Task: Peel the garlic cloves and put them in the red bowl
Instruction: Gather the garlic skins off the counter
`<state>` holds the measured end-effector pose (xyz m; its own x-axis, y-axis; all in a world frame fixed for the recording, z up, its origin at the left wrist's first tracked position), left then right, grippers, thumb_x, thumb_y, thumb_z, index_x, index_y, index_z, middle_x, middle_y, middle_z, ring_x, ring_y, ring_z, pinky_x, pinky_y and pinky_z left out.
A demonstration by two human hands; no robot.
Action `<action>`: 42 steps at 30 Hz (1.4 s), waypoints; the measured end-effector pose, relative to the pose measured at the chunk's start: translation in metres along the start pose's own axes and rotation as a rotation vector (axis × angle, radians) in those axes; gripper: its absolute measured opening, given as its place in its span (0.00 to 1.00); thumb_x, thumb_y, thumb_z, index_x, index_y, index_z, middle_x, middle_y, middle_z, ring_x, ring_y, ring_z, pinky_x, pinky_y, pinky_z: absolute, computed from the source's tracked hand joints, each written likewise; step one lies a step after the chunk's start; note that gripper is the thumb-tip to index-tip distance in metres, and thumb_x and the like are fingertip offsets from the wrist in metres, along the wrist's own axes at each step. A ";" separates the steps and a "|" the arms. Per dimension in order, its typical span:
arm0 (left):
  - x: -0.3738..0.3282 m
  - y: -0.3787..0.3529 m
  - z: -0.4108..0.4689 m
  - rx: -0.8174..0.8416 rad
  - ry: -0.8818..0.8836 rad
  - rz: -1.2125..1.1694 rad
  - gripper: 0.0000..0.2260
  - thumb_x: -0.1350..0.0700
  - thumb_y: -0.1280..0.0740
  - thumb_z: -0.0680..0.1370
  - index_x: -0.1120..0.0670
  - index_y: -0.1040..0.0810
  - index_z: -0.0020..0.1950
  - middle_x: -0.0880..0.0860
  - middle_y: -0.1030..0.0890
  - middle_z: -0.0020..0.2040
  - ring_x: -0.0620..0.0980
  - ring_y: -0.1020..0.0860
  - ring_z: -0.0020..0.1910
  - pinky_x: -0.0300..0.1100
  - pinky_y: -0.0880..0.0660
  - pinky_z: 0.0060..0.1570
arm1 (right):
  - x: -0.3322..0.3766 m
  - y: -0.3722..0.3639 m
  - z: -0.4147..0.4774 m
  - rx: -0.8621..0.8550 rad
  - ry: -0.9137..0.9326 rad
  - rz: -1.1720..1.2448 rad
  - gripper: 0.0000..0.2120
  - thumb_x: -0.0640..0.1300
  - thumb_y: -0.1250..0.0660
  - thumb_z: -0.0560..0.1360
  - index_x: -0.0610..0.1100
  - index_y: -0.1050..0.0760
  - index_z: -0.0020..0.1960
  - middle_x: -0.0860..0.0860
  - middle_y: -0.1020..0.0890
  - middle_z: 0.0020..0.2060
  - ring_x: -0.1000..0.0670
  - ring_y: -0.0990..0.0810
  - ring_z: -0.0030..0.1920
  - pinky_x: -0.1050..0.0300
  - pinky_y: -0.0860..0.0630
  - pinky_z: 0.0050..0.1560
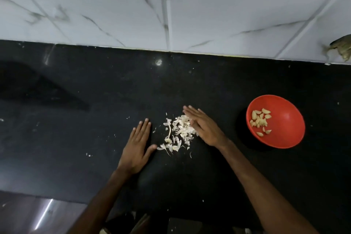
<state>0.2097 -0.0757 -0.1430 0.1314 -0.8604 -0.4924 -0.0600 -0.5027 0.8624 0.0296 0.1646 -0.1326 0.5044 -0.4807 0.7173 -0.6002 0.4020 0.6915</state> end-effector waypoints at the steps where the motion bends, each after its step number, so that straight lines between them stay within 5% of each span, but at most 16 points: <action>1: -0.011 -0.007 -0.003 -0.002 -0.025 -0.025 0.36 0.33 0.54 0.83 0.54 0.52 0.83 0.49 0.53 0.83 0.47 0.56 0.82 0.46 0.57 0.80 | 0.005 -0.006 -0.010 -0.001 0.014 0.075 0.26 0.57 0.51 0.85 0.47 0.39 0.80 0.55 0.39 0.79 0.61 0.46 0.79 0.62 0.52 0.79; 5: -0.062 -0.021 -0.001 -0.001 -0.136 -0.236 0.31 0.39 0.49 0.84 0.52 0.49 0.83 0.46 0.47 0.83 0.45 0.50 0.82 0.47 0.51 0.80 | 0.009 -0.023 -0.037 -0.252 -0.006 0.229 0.21 0.48 0.44 0.86 0.46 0.33 0.78 0.55 0.36 0.79 0.55 0.42 0.80 0.54 0.44 0.80; 8: -0.077 -0.018 0.002 -0.113 -0.003 -0.570 0.27 0.41 0.46 0.84 0.49 0.42 0.82 0.43 0.40 0.81 0.43 0.43 0.80 0.45 0.44 0.79 | 0.008 -0.029 -0.035 -0.486 -0.268 0.112 0.28 0.59 0.52 0.85 0.45 0.36 0.79 0.53 0.42 0.81 0.54 0.49 0.81 0.46 0.45 0.80; 11: -0.069 -0.010 0.009 -0.333 0.131 -0.764 0.25 0.45 0.45 0.84 0.54 0.37 0.80 0.46 0.34 0.79 0.45 0.38 0.79 0.46 0.40 0.77 | 0.028 -0.046 -0.021 -0.372 -0.268 -0.045 0.42 0.72 0.61 0.80 0.44 0.45 0.82 0.50 0.49 0.82 0.52 0.54 0.82 0.49 0.54 0.82; 16: -0.043 0.003 0.020 -0.368 0.244 -0.876 0.27 0.42 0.48 0.84 0.55 0.36 0.79 0.46 0.33 0.78 0.40 0.37 0.77 0.39 0.39 0.76 | 0.072 -0.091 -0.008 -0.196 -0.112 -0.255 0.48 0.76 0.53 0.75 0.46 0.52 0.83 0.48 0.53 0.83 0.50 0.57 0.82 0.48 0.61 0.80; 21: -0.037 0.004 0.025 -0.286 0.289 -1.003 0.27 0.40 0.48 0.84 0.53 0.33 0.78 0.45 0.31 0.77 0.39 0.34 0.75 0.36 0.37 0.74 | 0.090 -0.127 -0.013 -0.241 -0.022 -0.381 0.36 0.63 0.42 0.78 0.42 0.37 0.79 0.44 0.38 0.79 0.44 0.42 0.80 0.43 0.46 0.79; 25: -0.031 0.009 0.029 -0.333 0.321 -1.189 0.29 0.41 0.52 0.84 0.58 0.34 0.78 0.49 0.29 0.76 0.41 0.33 0.75 0.35 0.36 0.73 | 0.093 -0.125 -0.005 -0.416 0.030 -0.484 0.18 0.46 0.41 0.77 0.41 0.25 0.64 0.46 0.22 0.63 0.43 0.24 0.62 0.45 0.22 0.60; 27: -0.027 0.013 0.033 -0.329 0.347 -1.268 0.32 0.39 0.52 0.82 0.57 0.33 0.77 0.49 0.29 0.75 0.42 0.32 0.74 0.32 0.34 0.70 | 0.096 -0.118 0.002 -0.415 0.042 -0.505 0.16 0.45 0.42 0.75 0.42 0.24 0.58 0.47 0.21 0.54 0.44 0.24 0.51 0.47 0.20 0.47; 31: -0.024 0.015 0.033 -0.334 0.351 -1.284 0.33 0.38 0.52 0.81 0.59 0.32 0.76 0.50 0.27 0.74 0.40 0.28 0.72 0.31 0.32 0.68 | 0.088 -0.108 0.014 -0.478 -0.018 -0.504 0.17 0.45 0.42 0.74 0.41 0.22 0.57 0.47 0.20 0.47 0.46 0.20 0.42 0.53 0.20 0.37; 34: -0.023 0.017 0.036 -0.359 0.393 -1.367 0.32 0.39 0.53 0.82 0.59 0.32 0.76 0.52 0.27 0.74 0.42 0.28 0.71 0.32 0.29 0.64 | 0.076 -0.100 0.021 -0.617 -0.122 -0.290 0.16 0.45 0.44 0.75 0.39 0.19 0.49 0.45 0.18 0.40 0.46 0.19 0.34 0.52 0.21 0.31; 37: -0.026 0.022 0.044 -0.379 0.444 -1.469 0.30 0.41 0.55 0.85 0.59 0.31 0.75 0.53 0.26 0.73 0.47 0.29 0.73 0.36 0.31 0.67 | 0.076 -0.080 0.025 -0.851 -0.299 0.251 0.17 0.46 0.45 0.77 0.41 0.29 0.32 0.47 0.27 0.26 0.52 0.31 0.26 0.53 0.34 0.26; 42: -0.051 0.029 0.054 -0.282 0.473 -1.772 0.36 0.33 0.57 0.82 0.57 0.29 0.74 0.54 0.23 0.71 0.51 0.26 0.71 0.47 0.33 0.72 | 0.140 -0.060 0.041 -1.049 -0.340 0.714 0.25 0.45 0.37 0.84 0.50 0.35 0.28 0.56 0.33 0.23 0.54 0.36 0.27 0.56 0.39 0.29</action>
<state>0.1474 -0.0508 -0.0988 0.0833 0.7068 -0.7025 0.5786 -0.6082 -0.5434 0.1109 0.0414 -0.0766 0.0059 -0.0199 0.9998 0.1743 0.9845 0.0186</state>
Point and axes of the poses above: each hand's wrist, its own z-axis towards the middle knuckle, its own y-axis out of the back of the hand, x = y × z, the point moved 1 cm from there along z, towards the middle knuckle
